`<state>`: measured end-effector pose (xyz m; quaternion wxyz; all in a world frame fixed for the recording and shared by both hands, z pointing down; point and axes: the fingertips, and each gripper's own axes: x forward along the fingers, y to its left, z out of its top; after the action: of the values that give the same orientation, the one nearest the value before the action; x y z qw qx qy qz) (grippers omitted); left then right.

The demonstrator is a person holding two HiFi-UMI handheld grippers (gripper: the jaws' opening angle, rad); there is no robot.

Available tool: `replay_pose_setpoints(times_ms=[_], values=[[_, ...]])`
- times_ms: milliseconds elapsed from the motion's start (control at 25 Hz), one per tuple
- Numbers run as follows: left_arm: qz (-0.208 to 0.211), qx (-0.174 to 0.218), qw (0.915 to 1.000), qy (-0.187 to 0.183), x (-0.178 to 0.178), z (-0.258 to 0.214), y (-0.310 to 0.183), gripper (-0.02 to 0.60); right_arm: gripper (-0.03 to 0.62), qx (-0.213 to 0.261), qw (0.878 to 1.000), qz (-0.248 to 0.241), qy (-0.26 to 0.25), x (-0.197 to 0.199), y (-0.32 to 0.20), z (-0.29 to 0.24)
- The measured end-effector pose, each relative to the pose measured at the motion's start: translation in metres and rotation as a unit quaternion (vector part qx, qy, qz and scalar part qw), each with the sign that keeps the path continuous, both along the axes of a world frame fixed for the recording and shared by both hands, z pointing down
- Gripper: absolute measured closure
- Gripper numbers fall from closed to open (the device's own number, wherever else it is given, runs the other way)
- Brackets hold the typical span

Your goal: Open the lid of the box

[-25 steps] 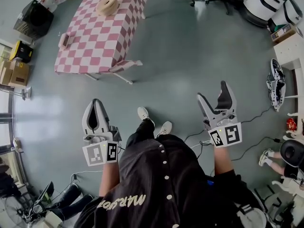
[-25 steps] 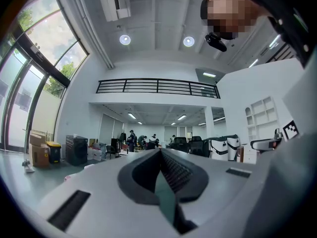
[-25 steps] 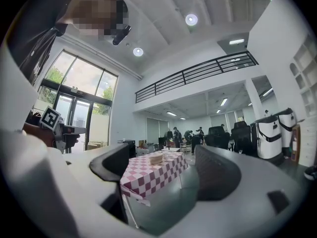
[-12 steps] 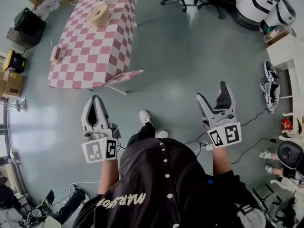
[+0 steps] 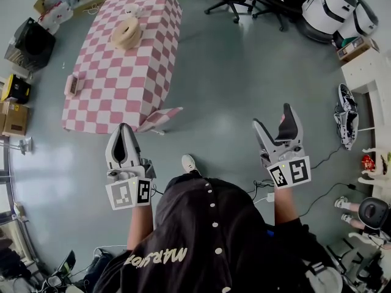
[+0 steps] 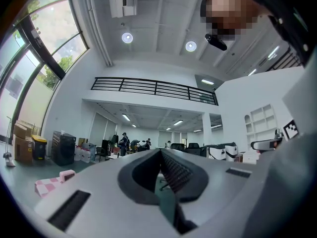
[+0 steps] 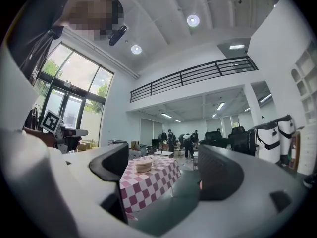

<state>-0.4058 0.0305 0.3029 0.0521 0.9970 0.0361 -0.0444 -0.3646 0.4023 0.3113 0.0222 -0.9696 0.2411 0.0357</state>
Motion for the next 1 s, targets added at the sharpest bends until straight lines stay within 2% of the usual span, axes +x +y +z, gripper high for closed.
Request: replay_pose_setpoints(times_ms=[520,800,1000], values=[[0.041,-0.002,0.9991,0.005,0.074,0.004,-0.042,0.572,0.171,-0.003,0.998,0.061,0.005,0.053,-0.024,-0.004],[0.043,-0.003,0.9990,-0.013,0.106,0.016,-0.042,0.572,0.172,-0.005,0.998,0.061,-0.014,0.081,-0.026,0.011],[0.032,-0.001,0.9994,-0.015,0.140,0.018,-0.035,0.572,0.171,-0.003,0.998,0.056,-0.017,0.122,-0.017,0.016]])
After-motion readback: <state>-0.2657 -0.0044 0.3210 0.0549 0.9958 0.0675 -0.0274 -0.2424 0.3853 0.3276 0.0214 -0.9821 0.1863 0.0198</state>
